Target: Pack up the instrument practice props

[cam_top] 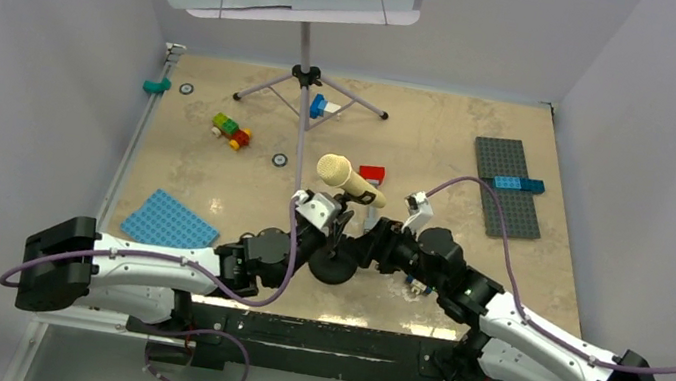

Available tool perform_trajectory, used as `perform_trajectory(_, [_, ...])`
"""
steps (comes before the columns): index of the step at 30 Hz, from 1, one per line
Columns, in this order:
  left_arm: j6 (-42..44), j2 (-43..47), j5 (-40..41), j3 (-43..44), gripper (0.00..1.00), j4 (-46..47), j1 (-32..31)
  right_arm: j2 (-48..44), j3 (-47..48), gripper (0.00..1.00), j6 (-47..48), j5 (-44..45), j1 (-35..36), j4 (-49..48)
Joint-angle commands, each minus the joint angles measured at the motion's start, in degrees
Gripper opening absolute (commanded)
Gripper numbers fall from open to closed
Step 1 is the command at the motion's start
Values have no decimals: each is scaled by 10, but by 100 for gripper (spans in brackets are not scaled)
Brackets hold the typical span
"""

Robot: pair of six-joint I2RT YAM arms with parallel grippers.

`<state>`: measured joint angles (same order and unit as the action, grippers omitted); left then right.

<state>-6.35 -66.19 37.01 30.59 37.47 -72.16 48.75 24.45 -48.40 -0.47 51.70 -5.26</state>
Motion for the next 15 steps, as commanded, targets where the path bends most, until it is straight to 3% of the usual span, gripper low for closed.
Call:
perform_trajectory(1, [-7, -5, -23, -19, 0, 38, -17, 5, -3, 75, -142, -99, -27, -43])
perform_trajectory(8, [7, -15, -8, -28, 0, 72, -26, 17, -52, 73, -236, -160, -76, -116])
perform_trajectory(15, [21, -21, 4, -32, 0, 88, -33, 54, -89, 62, -294, -201, -115, -211])
